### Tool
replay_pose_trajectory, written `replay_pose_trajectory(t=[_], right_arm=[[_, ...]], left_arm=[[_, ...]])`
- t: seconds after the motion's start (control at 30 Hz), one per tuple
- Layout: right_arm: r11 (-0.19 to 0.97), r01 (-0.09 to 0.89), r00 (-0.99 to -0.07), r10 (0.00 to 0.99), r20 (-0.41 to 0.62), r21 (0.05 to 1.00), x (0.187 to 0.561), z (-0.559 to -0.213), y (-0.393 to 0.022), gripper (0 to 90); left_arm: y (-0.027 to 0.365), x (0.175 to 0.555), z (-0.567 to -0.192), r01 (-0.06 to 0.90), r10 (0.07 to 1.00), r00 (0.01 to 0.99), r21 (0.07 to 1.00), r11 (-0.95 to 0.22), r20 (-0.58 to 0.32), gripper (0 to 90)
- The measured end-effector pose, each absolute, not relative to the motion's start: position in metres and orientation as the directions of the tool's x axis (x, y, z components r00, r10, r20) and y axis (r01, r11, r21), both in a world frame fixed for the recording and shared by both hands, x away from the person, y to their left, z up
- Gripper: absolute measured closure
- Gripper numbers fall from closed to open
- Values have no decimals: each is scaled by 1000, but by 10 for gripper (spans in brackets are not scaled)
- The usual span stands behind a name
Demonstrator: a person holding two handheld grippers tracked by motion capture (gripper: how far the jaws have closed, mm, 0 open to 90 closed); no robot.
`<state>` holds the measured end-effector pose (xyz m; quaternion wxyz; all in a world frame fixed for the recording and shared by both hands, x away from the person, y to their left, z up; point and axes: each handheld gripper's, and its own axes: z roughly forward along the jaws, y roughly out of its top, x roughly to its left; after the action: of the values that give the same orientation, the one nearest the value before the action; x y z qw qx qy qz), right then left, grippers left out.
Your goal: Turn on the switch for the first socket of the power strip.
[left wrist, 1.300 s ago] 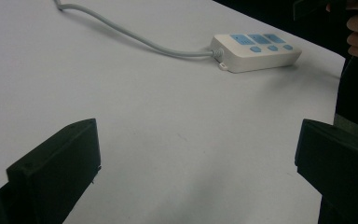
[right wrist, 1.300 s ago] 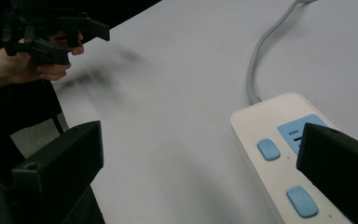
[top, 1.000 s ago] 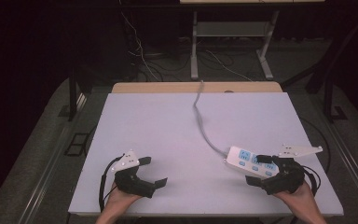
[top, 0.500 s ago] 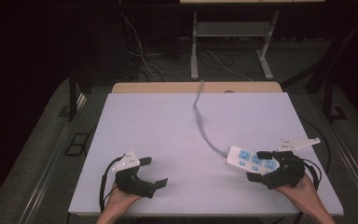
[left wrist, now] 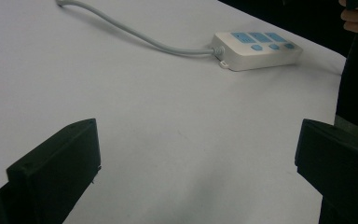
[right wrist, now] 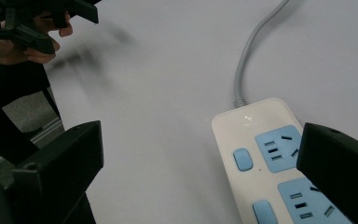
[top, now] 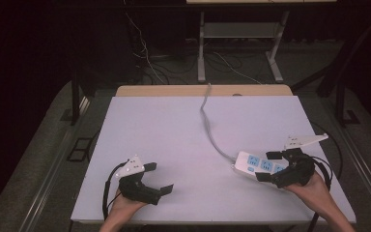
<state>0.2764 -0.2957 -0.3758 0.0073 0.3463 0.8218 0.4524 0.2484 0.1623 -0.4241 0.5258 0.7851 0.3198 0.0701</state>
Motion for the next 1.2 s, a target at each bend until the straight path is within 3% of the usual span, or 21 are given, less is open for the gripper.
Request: replay_pose_trajectory(t=[1.2], right_arm=[[532, 592, -781, 566, 265, 606, 318, -381, -278, 2]], left_arm=[[161, 248, -425, 427, 577, 787, 868, -252, -220, 0]])
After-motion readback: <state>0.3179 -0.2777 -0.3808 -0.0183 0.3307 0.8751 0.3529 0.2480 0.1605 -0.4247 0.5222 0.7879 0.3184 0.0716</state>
